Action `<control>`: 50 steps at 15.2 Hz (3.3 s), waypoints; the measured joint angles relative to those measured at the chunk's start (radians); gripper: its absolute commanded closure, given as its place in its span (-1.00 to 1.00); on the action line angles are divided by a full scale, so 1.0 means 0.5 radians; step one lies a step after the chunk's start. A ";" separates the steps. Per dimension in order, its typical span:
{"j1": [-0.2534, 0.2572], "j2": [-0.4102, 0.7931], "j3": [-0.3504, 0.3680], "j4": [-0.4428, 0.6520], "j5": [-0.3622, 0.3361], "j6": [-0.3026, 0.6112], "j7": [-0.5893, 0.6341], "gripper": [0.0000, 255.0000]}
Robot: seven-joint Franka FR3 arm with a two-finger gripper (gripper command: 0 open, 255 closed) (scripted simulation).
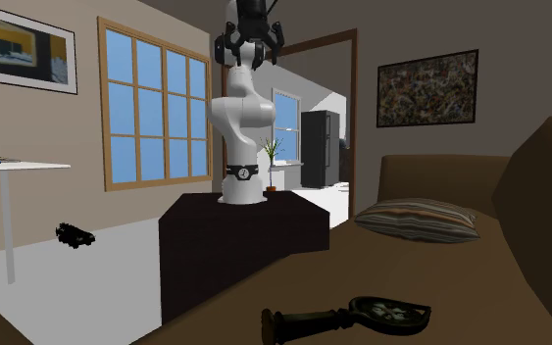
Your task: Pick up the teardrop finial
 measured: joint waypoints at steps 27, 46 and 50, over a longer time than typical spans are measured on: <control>-0.139 1.782 0.596 0.467 -0.014 1.149 1.666 -1.00; 0.022 3.323 0.302 1.778 -0.161 1.221 2.548 -1.00; 0.034 3.485 0.279 1.936 -0.152 1.214 2.601 -1.00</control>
